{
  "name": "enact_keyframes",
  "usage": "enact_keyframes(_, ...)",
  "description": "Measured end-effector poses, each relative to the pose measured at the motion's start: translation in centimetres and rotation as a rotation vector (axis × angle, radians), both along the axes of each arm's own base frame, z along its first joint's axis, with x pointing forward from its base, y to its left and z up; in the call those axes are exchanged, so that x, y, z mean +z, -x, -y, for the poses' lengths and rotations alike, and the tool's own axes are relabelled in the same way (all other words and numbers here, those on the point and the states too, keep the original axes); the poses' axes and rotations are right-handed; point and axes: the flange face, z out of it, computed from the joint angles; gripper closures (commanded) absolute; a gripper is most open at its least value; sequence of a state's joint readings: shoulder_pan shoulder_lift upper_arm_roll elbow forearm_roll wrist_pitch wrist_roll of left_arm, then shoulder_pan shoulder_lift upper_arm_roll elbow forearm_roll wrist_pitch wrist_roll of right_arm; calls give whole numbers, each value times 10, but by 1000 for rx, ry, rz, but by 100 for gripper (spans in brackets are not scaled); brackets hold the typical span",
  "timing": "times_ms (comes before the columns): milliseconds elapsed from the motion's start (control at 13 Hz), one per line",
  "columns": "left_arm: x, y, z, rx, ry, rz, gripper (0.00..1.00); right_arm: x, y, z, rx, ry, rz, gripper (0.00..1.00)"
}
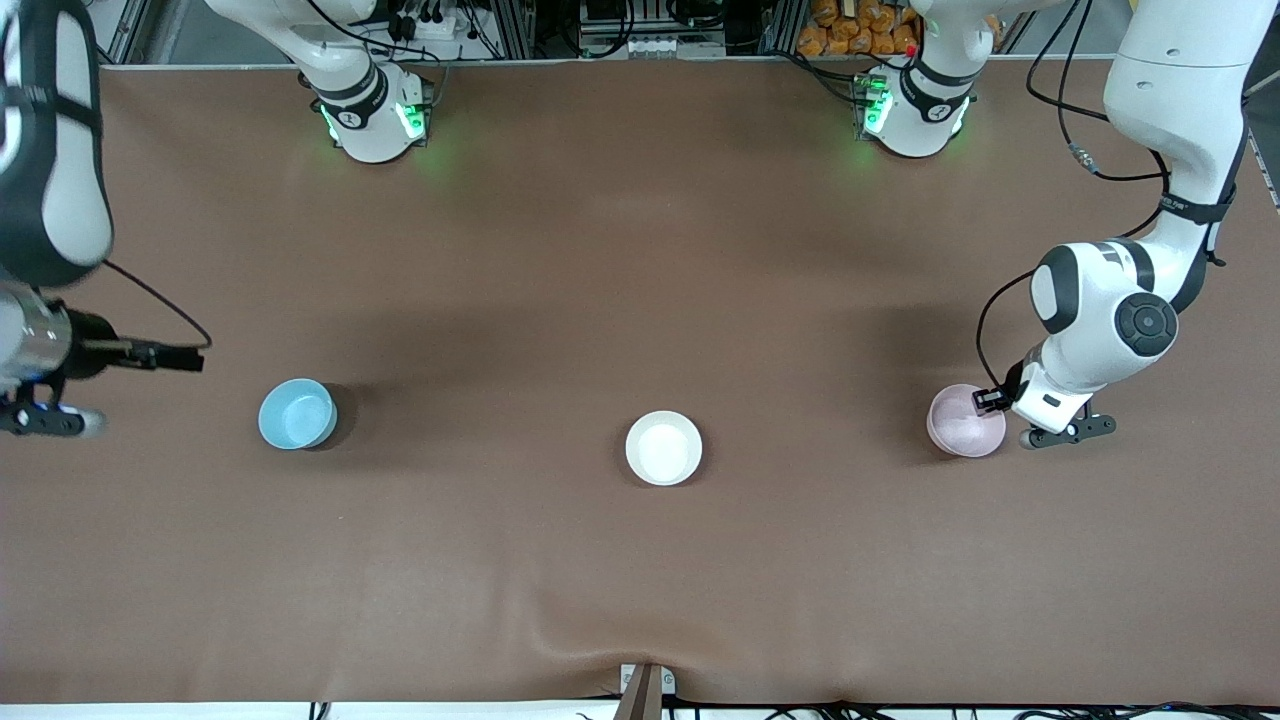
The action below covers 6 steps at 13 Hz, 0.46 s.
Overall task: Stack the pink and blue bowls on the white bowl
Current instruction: 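Grasp the pink bowl with the left gripper while the right gripper reaches the blue bowl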
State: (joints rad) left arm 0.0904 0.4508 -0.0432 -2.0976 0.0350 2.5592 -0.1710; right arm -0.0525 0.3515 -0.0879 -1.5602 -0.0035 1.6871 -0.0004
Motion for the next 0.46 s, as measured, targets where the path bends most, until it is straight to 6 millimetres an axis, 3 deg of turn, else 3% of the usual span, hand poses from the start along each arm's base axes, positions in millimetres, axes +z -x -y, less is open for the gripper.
enact_keyframes(231, 5, -4, 2, -3, 1, 16, 100, -59, -8, 8, -7, 8, 27, 0)
enact_keyframes(462, 25, -10, 9, -15, 3, 51, 100, -106, 1, 10, -9, 17, 80, 0)
